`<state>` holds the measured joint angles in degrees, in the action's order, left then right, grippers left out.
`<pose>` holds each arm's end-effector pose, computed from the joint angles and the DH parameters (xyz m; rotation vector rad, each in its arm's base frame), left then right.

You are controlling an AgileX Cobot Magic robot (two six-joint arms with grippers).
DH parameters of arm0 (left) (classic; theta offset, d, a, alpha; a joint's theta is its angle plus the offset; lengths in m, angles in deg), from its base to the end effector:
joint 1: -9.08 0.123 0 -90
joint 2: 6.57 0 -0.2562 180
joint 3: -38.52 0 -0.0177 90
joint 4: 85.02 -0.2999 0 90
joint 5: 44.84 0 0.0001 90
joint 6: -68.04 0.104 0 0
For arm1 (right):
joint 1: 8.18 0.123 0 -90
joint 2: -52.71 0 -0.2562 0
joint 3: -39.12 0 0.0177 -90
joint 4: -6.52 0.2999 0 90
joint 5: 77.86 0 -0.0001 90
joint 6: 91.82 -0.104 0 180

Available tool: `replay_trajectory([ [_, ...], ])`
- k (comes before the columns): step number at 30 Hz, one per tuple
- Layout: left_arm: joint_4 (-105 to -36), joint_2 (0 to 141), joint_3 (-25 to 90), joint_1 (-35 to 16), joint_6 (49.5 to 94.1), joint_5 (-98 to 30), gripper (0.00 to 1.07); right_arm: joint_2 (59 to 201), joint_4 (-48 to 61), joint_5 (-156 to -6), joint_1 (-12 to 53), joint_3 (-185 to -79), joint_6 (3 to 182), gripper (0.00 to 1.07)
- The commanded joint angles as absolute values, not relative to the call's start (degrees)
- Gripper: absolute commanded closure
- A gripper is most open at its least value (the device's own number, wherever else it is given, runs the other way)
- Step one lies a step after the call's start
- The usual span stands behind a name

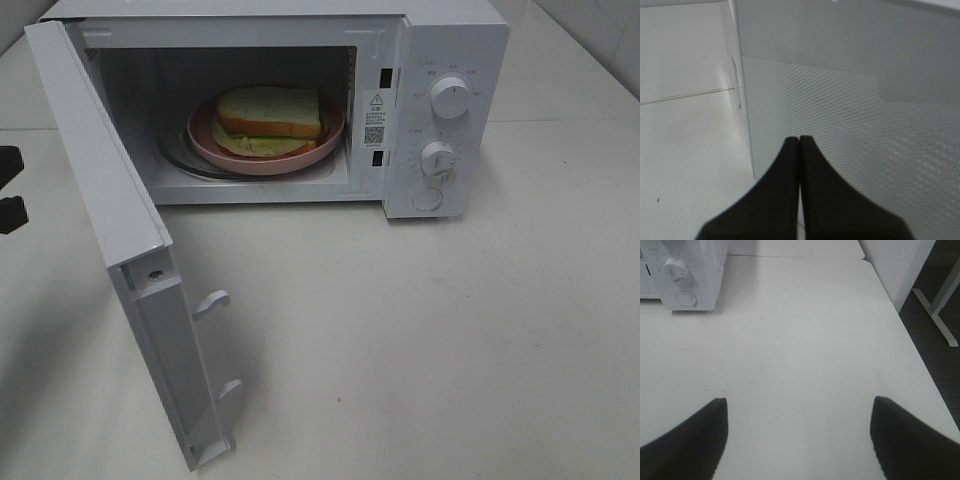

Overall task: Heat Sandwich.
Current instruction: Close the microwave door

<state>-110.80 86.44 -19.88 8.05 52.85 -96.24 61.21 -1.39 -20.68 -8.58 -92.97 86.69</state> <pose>0.2671 -0.0401 0.1019 0.2880 1.7703 -0.3044 0.0814 -0.0126 0.3005 0.0337 1.9781 -0.1511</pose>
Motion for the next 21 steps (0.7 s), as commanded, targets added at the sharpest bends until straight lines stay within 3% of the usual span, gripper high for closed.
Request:
replay_trajectory([
  [1, -110.5, 87.9, -18.3, 5.2, 53.0, -97.3, 1.07, 59.5, -1.4, -21.2, -8.9, -92.8, 87.6, 0.32],
  [11, -103.3, 91.6, -14.7, -4.0, 57.2, -96.6, 1.07, 59.5, -1.4, -21.2, -8.9, -92.8, 87.6, 0.32],
  [21, -99.2, 95.5, -10.8, -9.1, 57.2, -96.5, 1.07, 59.5, -1.4, -21.2, -8.9, -92.8, 87.6, 0.32],
])
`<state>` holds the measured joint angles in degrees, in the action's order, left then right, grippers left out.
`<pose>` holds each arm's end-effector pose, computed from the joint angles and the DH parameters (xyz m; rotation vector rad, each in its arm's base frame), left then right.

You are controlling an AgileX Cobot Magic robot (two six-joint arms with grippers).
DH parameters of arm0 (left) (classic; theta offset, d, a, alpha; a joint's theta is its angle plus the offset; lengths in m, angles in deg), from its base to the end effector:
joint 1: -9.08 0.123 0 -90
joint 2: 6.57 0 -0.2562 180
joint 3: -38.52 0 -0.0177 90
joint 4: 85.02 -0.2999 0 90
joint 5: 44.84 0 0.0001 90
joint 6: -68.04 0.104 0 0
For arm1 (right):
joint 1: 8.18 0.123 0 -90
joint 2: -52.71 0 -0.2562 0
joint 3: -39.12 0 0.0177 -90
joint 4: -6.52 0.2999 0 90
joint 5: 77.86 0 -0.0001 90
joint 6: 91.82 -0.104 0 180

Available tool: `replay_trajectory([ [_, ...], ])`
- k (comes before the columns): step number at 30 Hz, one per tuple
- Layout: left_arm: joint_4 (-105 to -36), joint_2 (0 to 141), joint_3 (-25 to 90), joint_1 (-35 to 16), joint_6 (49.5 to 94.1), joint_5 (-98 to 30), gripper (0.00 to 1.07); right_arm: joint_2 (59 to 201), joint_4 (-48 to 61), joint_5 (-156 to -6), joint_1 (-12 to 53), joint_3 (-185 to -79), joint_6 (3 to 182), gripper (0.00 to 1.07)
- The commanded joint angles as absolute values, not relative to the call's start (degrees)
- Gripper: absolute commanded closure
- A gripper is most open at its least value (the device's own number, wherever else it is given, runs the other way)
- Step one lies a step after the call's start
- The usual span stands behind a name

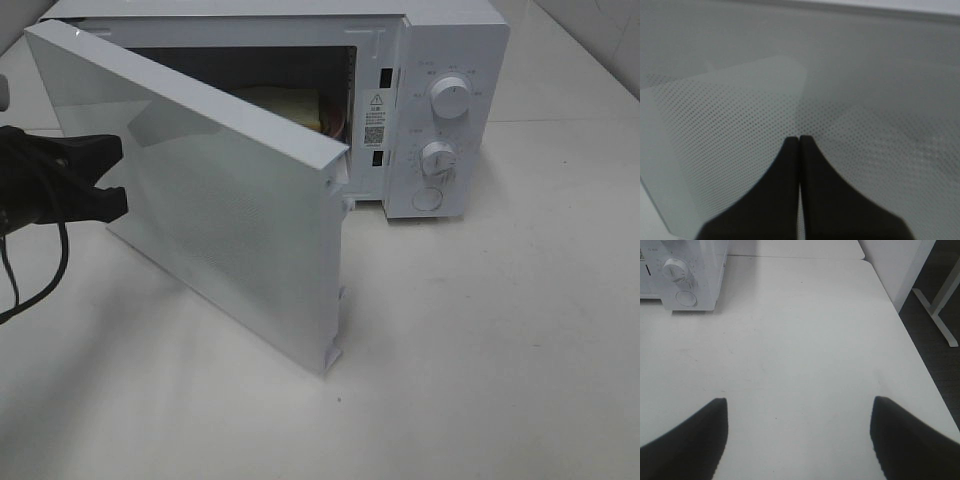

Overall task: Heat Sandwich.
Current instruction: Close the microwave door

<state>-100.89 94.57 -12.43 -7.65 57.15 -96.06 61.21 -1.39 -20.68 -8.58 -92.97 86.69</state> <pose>0.2856 -0.1090 0.0965 0.4022 1.7475 -0.4109 0.0814 -0.0126 0.3005 0.0337 1.9781 -0.1511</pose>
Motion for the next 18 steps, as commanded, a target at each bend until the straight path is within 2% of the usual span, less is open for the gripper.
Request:
replay_trajectory([
  [1, -98.8, 96.1, -10.4, -9.6, 57.2, -96.5, 1.07, 59.5, -1.4, -21.2, -8.9, -92.8, 87.6, 0.32],
  [4, -96.4, 97.6, -8.0, -12.1, 57.2, -95.1, 1.07, 59.5, -1.4, -21.2, -8.9, -92.8, 87.6, 0.32],
  [18, -94.0, 103.9, 3.3, -19.7, 57.2, -88.0, 1.07, 59.5, -1.4, -21.2, -8.9, -92.8, 87.6, 0.32],
])
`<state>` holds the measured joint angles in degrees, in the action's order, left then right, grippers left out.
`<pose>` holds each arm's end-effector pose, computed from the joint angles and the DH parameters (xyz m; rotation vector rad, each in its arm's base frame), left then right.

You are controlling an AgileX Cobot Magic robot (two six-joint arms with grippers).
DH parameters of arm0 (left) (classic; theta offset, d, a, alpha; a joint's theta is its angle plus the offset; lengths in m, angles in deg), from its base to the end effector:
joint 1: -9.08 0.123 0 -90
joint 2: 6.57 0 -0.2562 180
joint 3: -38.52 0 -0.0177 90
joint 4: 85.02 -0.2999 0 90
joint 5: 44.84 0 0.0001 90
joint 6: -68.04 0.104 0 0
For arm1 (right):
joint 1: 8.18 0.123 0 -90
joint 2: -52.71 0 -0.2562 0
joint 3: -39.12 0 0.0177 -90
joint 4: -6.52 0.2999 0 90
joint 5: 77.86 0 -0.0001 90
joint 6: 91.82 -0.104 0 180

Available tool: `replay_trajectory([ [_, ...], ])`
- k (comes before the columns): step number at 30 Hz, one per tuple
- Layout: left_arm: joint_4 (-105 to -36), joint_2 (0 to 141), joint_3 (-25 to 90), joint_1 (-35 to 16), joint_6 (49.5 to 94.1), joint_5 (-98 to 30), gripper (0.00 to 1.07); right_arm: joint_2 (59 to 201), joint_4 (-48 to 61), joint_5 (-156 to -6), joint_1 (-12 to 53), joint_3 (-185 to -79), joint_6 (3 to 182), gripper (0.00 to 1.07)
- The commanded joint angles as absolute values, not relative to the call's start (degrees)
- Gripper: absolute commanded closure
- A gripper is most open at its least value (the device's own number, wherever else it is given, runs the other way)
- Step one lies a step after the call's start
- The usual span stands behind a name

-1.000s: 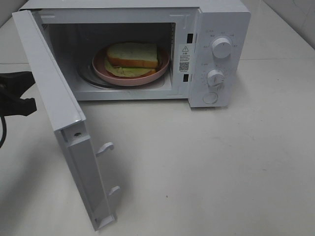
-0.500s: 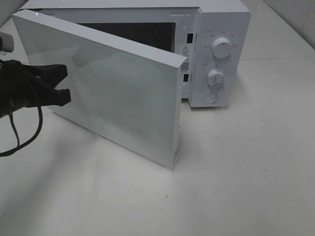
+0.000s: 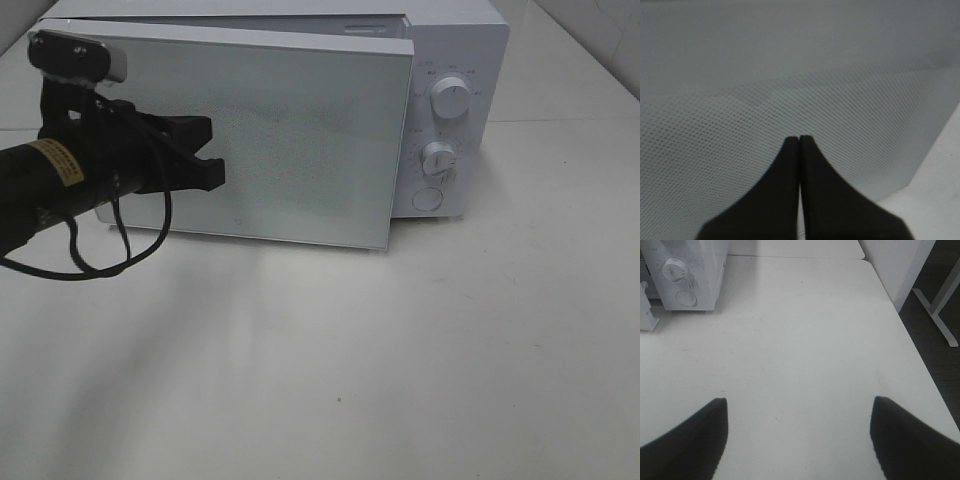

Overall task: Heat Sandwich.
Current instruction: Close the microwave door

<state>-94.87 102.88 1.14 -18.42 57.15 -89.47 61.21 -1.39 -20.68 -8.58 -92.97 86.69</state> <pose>0.3179 -0.1796 0.1006 0.4578 1.7587 -0.4981 0.0814 -0.0126 0.3005 0.0337 1.9781 -0.1511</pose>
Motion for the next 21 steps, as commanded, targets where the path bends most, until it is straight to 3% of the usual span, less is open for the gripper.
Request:
replay_trajectory([
  [1, -94.0, 103.9, 3.3, -19.7, 57.2, -88.0, 1.07, 59.5, -1.4, -21.2, -8.9, -92.8, 87.6, 0.32],
  [21, -88.9, 114.2, 22.1, -27.9, 57.3, -80.9, 1.07, 59.5, -1.4, -21.2, -8.9, -92.8, 87.6, 0.32],
])
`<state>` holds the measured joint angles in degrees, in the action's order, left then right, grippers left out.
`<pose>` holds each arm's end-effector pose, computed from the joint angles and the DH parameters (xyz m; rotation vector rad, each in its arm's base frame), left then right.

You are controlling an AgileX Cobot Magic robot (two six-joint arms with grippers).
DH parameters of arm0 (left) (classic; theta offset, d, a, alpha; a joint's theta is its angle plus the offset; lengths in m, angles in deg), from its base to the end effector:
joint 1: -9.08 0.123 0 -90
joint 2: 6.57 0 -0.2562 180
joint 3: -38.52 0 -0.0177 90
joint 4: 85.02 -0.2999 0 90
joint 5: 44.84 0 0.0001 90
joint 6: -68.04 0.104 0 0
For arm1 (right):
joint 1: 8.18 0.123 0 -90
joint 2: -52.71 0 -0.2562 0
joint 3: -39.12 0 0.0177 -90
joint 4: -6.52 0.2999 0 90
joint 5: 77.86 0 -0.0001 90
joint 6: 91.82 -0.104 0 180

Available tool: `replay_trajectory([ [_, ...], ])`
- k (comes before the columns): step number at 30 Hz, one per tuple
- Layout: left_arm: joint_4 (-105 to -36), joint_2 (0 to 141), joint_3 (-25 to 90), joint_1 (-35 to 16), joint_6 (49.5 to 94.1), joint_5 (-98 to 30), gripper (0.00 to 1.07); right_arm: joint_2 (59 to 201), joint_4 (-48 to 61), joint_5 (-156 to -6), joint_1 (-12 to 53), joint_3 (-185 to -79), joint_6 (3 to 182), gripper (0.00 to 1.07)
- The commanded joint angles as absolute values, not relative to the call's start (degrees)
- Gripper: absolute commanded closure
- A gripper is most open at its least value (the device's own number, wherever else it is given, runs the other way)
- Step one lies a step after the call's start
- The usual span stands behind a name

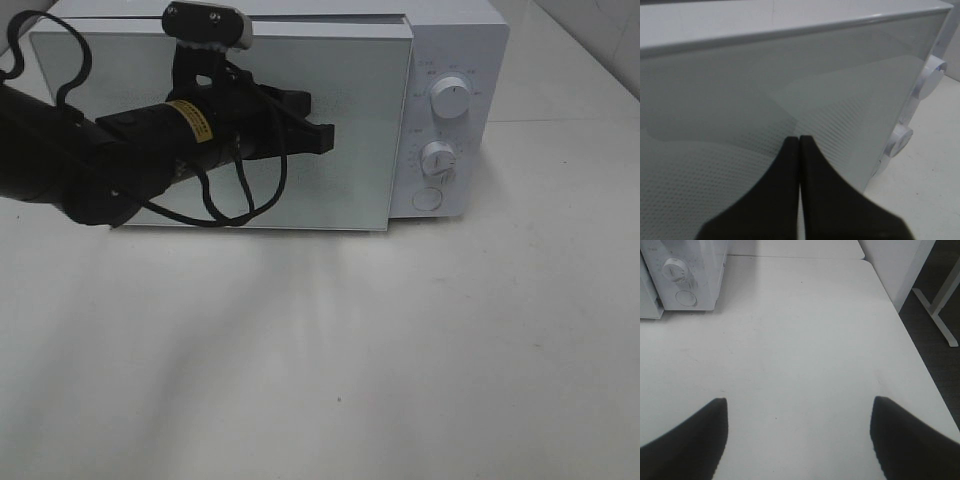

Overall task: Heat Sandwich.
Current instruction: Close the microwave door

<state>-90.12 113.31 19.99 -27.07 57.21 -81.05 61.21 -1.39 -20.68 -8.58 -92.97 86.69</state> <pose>0.3532 -0.2648 0.1104 0.5004 1.7531 -0.5809 0.0814 -0.0126 0.3005 0.0337 1.9781 -0.1511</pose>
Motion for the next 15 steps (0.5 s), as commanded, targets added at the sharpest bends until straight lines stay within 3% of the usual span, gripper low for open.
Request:
replay_trajectory([
  [1, -88.7, 114.7, 22.8, -27.9, 57.3, -80.4, 1.07, 59.5, -1.4, -21.2, -8.9, -92.8, 87.6, 0.32],
  [15, -86.7, 119.3, 31.7, -29.0, 57.2, -75.0, 1.07, 59.5, -1.4, -21.2, -8.9, -92.8, 87.6, 0.32],
])
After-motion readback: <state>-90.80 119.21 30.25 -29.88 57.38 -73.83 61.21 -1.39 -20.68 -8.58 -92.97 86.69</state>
